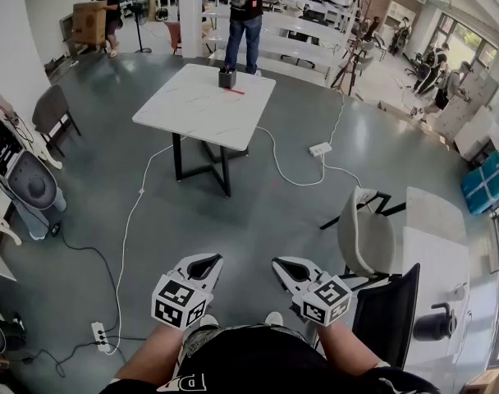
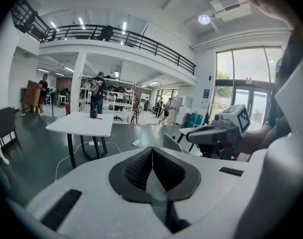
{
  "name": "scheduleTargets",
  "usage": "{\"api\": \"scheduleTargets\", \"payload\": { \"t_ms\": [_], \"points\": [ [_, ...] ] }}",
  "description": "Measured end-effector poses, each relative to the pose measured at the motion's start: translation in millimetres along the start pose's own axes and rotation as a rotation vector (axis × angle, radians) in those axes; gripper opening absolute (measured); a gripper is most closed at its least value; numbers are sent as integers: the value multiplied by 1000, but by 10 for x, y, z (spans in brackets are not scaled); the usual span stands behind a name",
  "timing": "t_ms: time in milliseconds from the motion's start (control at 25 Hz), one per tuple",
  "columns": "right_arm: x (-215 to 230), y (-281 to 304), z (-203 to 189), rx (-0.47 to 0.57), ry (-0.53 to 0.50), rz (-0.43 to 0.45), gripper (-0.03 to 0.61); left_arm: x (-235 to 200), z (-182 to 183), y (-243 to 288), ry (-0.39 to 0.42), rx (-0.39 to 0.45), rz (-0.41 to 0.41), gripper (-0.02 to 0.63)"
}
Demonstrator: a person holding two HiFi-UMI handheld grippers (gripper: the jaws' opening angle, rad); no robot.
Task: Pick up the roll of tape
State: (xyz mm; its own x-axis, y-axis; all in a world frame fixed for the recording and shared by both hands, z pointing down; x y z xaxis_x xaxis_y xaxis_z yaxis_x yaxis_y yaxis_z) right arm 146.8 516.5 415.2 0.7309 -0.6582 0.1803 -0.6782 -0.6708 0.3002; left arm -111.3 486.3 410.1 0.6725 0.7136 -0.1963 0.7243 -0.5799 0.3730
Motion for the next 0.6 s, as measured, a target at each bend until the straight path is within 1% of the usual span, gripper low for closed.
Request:
{"api": "scheduleTargets", "payload": {
  "t_ms": [600],
  "points": [
    [56,69,-15,-4,-13,6,3,-26,-7,62,3,-4,2,18]
  ]
}}
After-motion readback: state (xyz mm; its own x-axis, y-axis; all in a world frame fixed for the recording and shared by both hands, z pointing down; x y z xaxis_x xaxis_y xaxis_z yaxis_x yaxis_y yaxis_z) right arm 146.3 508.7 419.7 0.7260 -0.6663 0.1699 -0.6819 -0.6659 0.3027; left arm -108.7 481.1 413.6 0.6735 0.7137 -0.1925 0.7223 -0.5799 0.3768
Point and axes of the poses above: the fingertips, and each gripper's own axes: y forward along the fingers, x to its right, z out of its top, the point moved 10 cm from there along -y, backward along the fingers, and after that the axes turned 1 degree about -y, right-handed, at the moved point
